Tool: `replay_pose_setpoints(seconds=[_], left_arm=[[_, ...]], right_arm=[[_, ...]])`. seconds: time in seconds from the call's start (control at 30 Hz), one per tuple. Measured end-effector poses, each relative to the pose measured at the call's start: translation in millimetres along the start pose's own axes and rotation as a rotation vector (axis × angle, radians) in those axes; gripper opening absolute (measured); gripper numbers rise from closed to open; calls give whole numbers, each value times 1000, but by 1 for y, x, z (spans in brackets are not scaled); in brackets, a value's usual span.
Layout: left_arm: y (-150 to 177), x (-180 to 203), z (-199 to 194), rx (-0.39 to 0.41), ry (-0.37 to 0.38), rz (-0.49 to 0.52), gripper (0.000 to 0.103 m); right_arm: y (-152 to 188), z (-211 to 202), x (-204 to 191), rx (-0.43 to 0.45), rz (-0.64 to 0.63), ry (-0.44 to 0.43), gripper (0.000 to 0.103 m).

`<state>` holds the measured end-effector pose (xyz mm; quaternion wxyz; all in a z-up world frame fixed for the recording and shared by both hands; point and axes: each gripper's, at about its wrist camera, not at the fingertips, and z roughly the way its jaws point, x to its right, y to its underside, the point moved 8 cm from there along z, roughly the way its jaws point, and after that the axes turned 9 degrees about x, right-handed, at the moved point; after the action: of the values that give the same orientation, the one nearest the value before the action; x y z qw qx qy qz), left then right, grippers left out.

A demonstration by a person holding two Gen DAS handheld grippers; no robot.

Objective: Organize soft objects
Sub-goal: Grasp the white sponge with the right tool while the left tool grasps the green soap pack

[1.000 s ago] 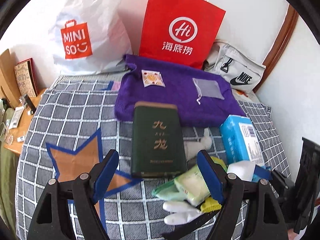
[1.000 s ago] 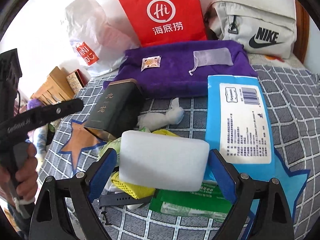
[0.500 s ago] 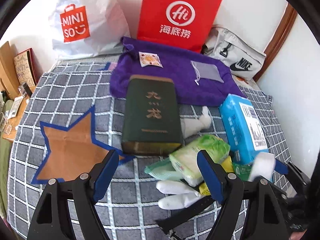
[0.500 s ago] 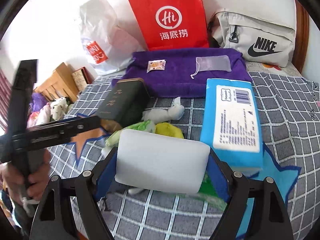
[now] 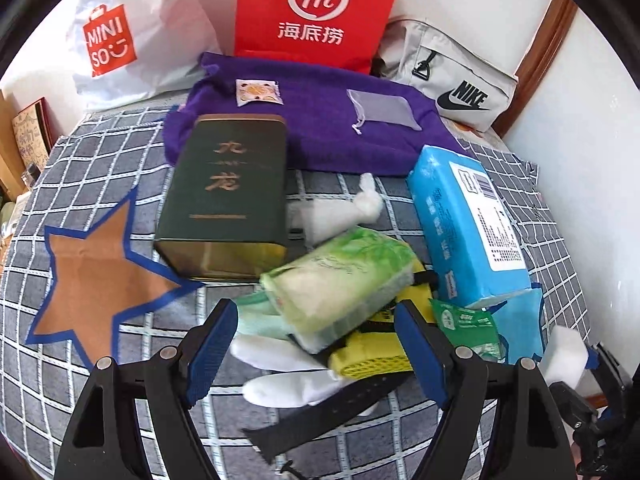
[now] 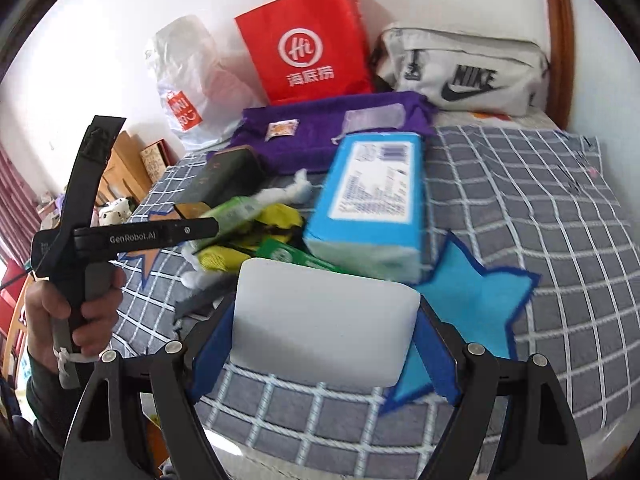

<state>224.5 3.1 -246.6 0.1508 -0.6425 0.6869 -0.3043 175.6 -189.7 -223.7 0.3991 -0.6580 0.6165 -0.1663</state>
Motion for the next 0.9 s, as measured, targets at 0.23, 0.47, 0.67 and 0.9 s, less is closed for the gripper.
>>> replay_pose_setpoints(seconds=[0.23, 0.47, 0.67, 0.9], left_arm=[[-1, 12, 8, 3, -17, -53, 81], [-4, 12, 23, -14, -64, -122, 83], [-9, 10, 31, -1, -73, -146, 83], [-12, 4, 25, 27, -22, -174, 77]], right_arm=[[18, 5, 23, -23, 61, -9, 83], [26, 11, 26, -37, 70, -38, 83], [32, 20, 27, -60, 52, -39, 83], [34, 27, 27, -72, 40, -38, 83]])
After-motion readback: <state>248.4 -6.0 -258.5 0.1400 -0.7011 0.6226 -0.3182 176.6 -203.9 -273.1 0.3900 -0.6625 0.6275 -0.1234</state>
